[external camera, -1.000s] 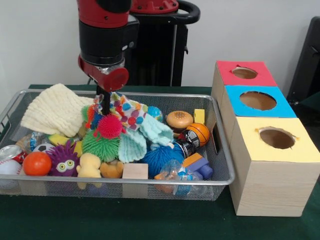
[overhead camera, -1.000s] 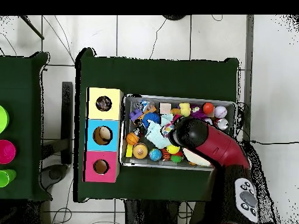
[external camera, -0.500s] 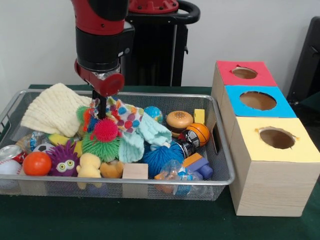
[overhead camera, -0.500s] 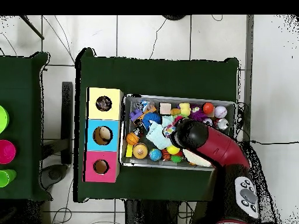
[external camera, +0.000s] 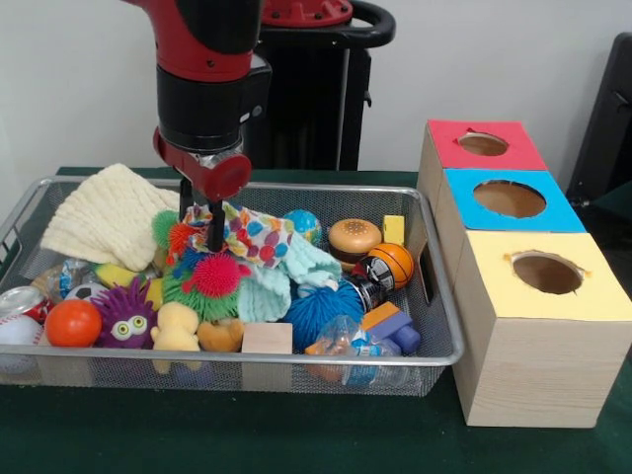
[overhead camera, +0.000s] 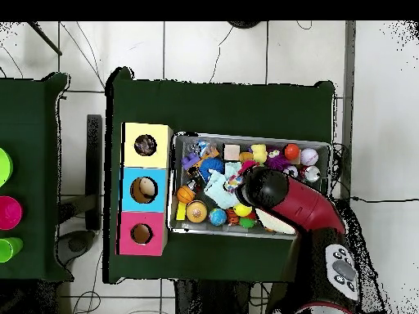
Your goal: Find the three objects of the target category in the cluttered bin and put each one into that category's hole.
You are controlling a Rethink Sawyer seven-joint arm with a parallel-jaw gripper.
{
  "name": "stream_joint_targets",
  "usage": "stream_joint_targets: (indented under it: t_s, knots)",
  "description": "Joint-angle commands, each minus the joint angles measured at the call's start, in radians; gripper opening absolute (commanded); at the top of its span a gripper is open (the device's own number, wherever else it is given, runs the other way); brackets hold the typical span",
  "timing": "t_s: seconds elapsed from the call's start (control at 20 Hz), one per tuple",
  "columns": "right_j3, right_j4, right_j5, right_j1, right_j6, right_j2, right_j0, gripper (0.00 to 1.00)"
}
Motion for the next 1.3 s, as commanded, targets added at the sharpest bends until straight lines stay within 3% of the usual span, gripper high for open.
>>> stream_joint_targets:
  t_s: [0.05,0.4,1.3]
  knots:
    - [0.01,-0.047,0.047,0.048,0.04,0.074,0.008,1.0]
    - [0.011,-0.04,0.05,0.049,0.061,0.057,0.024,1.0]
    - [0.053,0.012,0.15,-0.047,0.124,0.045,0.08,1.0]
